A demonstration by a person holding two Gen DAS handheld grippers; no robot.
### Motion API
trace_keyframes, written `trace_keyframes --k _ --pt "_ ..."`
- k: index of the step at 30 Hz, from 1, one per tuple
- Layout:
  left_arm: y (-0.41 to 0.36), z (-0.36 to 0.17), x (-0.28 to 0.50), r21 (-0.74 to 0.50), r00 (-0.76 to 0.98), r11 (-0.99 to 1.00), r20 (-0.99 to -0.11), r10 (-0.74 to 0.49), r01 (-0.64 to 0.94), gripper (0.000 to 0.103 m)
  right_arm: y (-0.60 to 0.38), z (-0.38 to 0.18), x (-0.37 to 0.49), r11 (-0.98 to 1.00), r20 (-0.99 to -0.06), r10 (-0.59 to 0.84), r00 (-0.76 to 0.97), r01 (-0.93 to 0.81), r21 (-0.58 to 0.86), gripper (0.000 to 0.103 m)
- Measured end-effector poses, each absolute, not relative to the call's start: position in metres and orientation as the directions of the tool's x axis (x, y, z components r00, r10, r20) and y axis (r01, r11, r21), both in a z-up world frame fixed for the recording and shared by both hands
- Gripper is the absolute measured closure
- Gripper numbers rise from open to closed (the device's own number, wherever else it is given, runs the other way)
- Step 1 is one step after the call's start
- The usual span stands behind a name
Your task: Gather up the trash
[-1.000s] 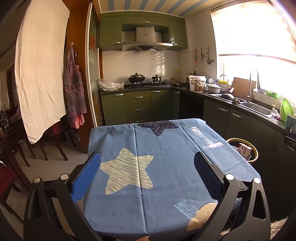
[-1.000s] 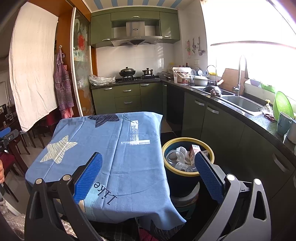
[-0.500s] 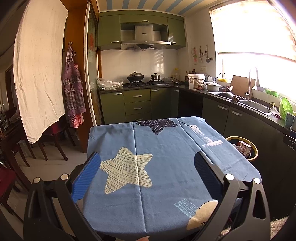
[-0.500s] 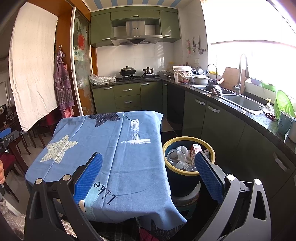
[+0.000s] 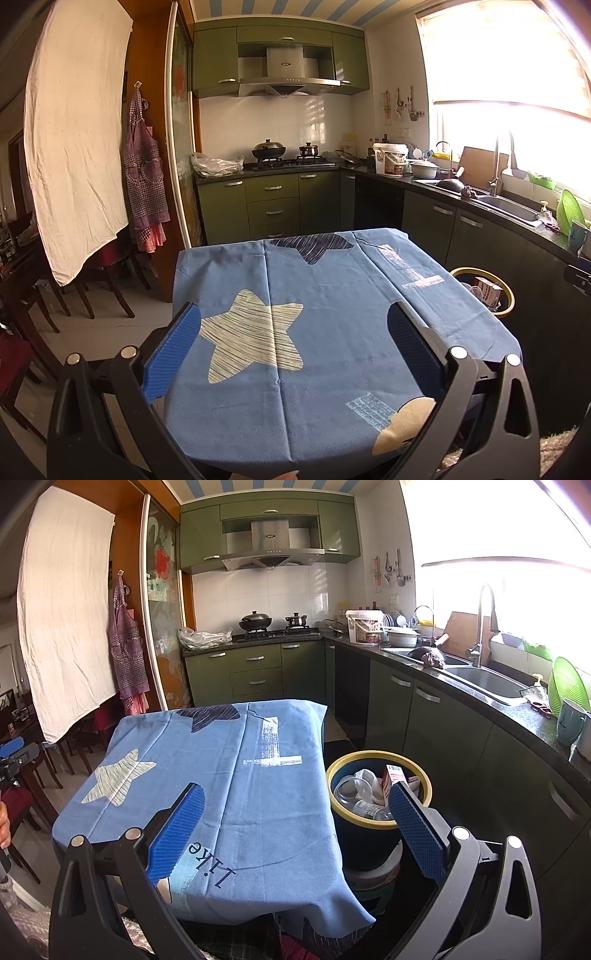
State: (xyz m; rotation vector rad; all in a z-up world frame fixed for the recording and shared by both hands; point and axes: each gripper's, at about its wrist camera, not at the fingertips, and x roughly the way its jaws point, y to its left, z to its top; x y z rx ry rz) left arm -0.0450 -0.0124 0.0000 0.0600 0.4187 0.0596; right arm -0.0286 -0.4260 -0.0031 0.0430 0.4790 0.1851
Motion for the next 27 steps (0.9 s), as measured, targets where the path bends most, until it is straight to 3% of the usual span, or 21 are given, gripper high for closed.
trace_keyframes --k 27 --pt "-0.0164 0.0007 -0.0442 0.084 0.907 0.996 -0.417 0.051 -0.018 0.007 -0.423 -0.0061 -0.0247 0.981 -0.461 0.194 0.866 -0.172 0.09 0.005"
